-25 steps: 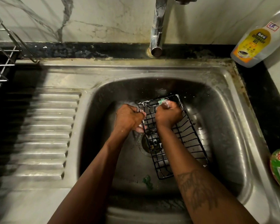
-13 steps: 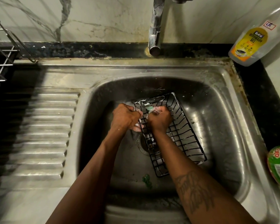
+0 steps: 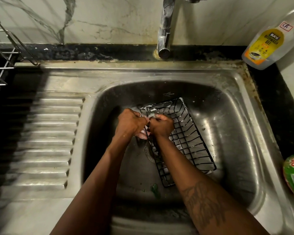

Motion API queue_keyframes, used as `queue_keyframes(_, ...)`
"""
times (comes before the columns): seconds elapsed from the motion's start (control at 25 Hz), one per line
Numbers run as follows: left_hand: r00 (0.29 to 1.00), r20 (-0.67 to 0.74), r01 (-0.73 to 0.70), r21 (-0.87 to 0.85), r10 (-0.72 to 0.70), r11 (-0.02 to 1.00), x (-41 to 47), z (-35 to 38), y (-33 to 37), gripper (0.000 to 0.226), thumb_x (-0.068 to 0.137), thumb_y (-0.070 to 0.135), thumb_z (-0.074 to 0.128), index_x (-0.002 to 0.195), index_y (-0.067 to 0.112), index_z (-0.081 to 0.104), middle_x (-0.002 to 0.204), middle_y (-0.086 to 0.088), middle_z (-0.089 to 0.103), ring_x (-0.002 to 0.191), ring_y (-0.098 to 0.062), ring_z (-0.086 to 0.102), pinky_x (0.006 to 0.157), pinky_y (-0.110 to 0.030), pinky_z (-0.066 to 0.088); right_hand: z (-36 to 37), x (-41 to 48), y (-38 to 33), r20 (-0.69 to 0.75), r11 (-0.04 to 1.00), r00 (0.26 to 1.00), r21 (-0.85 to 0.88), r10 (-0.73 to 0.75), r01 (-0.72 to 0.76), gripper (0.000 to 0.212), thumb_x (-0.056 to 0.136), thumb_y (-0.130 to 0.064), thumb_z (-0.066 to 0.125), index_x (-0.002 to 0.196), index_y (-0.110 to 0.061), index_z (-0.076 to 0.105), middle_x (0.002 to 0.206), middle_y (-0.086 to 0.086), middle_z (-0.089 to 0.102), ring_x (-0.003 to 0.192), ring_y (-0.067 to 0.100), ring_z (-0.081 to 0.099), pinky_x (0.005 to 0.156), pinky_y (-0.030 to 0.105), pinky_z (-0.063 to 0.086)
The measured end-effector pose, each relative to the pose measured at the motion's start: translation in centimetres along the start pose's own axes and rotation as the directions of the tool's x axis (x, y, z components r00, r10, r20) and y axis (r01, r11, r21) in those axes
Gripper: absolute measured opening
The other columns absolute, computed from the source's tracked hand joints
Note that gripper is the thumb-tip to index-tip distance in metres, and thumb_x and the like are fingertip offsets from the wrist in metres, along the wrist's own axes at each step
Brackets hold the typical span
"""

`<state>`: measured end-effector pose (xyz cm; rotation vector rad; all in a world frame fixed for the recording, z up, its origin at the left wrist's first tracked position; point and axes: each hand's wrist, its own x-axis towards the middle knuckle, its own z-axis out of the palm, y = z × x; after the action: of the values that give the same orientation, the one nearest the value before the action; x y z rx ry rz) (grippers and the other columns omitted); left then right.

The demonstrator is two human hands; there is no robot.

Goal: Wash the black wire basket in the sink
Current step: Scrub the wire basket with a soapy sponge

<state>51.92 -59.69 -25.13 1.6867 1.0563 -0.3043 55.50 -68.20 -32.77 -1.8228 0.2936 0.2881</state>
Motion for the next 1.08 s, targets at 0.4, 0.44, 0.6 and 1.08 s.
queue_keyframes(0.4, 0.998, -0.051, -0.025, 0.017, 0.026, 1.0, 1.3, -0.1, -0.5, 0.016, 0.074, 0.031, 0.073, 0.076, 0.015, 0.075, 0.068, -0.002, 0.075, 0.059, -0.021, 0.074, 0.069, -0.04, 0.063, 0.9, -0.5, -2.4, 0.095, 0.885, 0.981, 0.424, 0.167, -0.192, 0.014, 0.08, 0.012, 0.073, 0.084, -0.001, 0.074, 0.083, 0.012, 0.074, 0.065, 0.011, 0.068, 0.06, 0.022, 0.057)
queue_keyframes(0.44, 0.999, -0.049, -0.021, 0.019, 0.022, 1.0, 1.5, -0.1, -0.6, 0.015, 0.073, 0.029, 0.074, 0.076, 0.015, 0.075, 0.069, -0.003, 0.075, 0.059, -0.022, 0.074, 0.068, -0.041, 0.063, 1.0, -0.4, -2.3, 0.089, 0.89, 0.985, 0.424, 0.145, -0.169, 0.017, 0.08, 0.012, 0.074, 0.08, -0.005, 0.073, 0.083, 0.011, 0.074, 0.067, 0.012, 0.068, 0.06, 0.022, 0.056)
queue_keyframes(0.6, 1.0, -0.006, 0.012, -0.05, -0.013, 0.999, 1.0, -0.1, -0.3, 0.017, 0.079, 0.021, 0.077, 0.091, 0.009, 0.073, 0.072, -0.012, 0.075, 0.059, -0.031, 0.073, 0.065, -0.046, 0.062, 0.4, -0.1, -0.6, -0.03, 0.945, 0.972, 0.241, 0.235, -0.221, 0.011, 0.08, -0.001, 0.076, 0.078, -0.011, 0.072, 0.073, 0.003, 0.072, 0.068, 0.019, 0.069, 0.05, 0.017, 0.051)
queue_keyframes(1.08, 0.999, 0.044, 0.006, -0.096, -0.002, 0.995, -0.1, -0.1, 0.1, 0.014, 0.083, 0.012, 0.076, 0.082, 0.01, 0.063, 0.069, -0.013, 0.074, 0.064, -0.034, 0.074, 0.07, -0.05, 0.062, -2.1, 2.1, -1.8, -0.337, 0.994, 0.941, 0.11, 0.033, 0.005, 0.014, 0.094, -0.003, 0.063, 0.104, -0.009, 0.072, 0.1, 0.003, 0.07, 0.092, 0.019, 0.07, 0.061, 0.015, 0.053)
